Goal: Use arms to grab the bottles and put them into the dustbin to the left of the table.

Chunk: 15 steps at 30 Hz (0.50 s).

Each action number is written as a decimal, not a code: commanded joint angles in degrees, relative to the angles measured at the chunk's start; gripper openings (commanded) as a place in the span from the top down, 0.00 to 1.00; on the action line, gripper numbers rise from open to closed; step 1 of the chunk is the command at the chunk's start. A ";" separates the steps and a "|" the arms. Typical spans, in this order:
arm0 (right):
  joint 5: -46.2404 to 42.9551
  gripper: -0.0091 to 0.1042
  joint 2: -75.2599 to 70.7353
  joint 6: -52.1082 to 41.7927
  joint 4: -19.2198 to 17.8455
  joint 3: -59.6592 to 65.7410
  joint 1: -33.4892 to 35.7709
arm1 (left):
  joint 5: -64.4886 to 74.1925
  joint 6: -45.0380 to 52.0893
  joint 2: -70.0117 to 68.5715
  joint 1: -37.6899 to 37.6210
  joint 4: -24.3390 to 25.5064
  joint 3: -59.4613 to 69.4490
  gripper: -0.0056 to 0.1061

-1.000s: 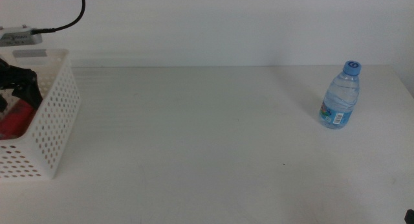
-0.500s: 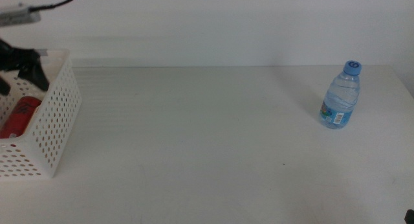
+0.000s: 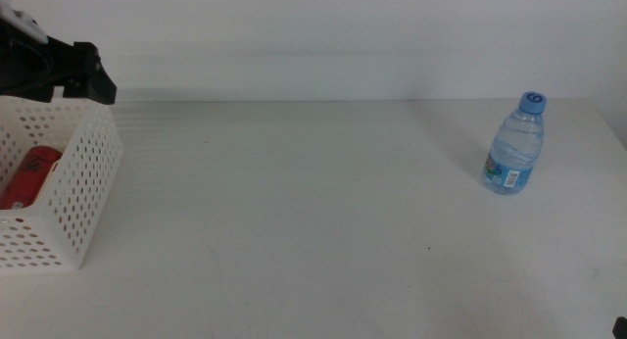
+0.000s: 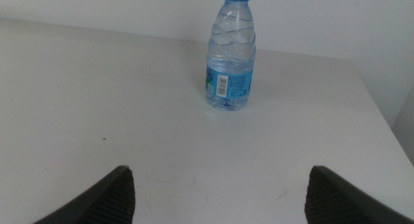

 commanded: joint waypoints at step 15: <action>-4.18 0.30 -1.55 -0.51 -0.57 -0.38 -0.31 | -8.87 9.15 -28.81 -14.92 -7.01 15.97 0.21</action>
